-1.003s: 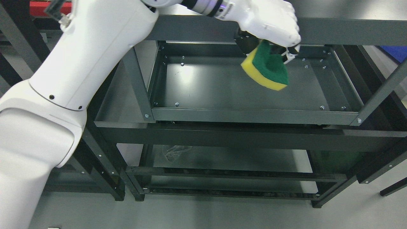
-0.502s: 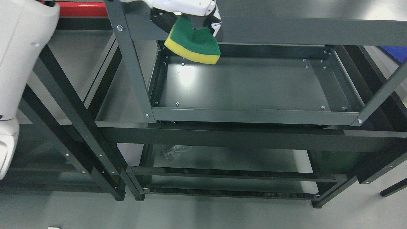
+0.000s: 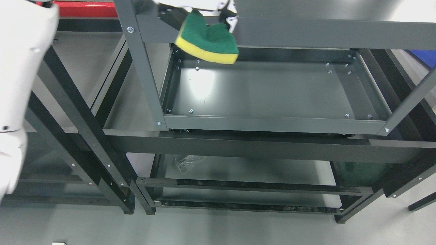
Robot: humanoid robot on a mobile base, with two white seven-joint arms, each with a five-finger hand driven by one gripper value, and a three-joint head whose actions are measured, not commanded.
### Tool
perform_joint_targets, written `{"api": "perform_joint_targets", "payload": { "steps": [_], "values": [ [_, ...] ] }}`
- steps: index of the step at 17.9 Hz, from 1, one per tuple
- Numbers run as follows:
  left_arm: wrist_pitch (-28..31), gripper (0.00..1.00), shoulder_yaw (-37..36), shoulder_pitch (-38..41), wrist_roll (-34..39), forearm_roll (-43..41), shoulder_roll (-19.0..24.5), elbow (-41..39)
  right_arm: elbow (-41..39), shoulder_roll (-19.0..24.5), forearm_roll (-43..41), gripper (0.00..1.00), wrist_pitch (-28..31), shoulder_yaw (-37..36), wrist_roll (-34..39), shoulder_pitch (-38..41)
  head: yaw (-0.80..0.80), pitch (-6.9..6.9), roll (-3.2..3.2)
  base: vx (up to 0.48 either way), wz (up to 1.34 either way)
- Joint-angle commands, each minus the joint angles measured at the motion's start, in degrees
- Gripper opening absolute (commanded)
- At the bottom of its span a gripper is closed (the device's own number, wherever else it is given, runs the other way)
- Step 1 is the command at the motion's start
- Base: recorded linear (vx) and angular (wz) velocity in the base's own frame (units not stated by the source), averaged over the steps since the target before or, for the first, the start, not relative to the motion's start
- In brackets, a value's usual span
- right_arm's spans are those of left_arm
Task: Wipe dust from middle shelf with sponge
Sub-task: 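Wipe the sponge across the shelf away from and back toward the robot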
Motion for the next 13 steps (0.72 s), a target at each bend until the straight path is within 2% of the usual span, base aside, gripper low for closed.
{"api": "perform_joint_targets", "payload": {
  "steps": [1,5,7,10,13],
  "values": [
    [0.1,0.03,4.4,-1.1,0.9,-10.7,-18.2,11.8,-1.0,-1.0,0.0,1.00,0.0,0.0,0.0,0.0,0.00,0.00,0.00,0.000,0.00],
    [0.1,0.03,-4.1,-4.1,12.4,-11.4,-18.2,12.3,-1.0,-1.0,0.0,1.00,0.0,0.0,0.0,0.0,0.00,0.00,0.00,0.000,-0.01],
    [0.1,0.03,-9.0,-5.0,15.4,-9.3,-18.2,12.2,-1.0,-1.0,0.0,1.00,0.0,0.0,0.0,0.0,0.00,0.00,0.00,0.000,0.00],
    [4.7,0.02,-17.9,-5.1,19.8,-5.0,-18.2,11.9,-1.0,-1.0,0.0,1.00,0.0,0.1,0.0,0.0,0.00,0.00,0.00,0.000,0.00],
    [10.1,0.02,-23.6,-5.1,21.4,-2.1,-18.2,11.5,-1.0,-1.0,0.0,1.00,0.0,0.0,0.0,0.0,0.00,0.00,0.00,0.000,0.00]
  ]
}}
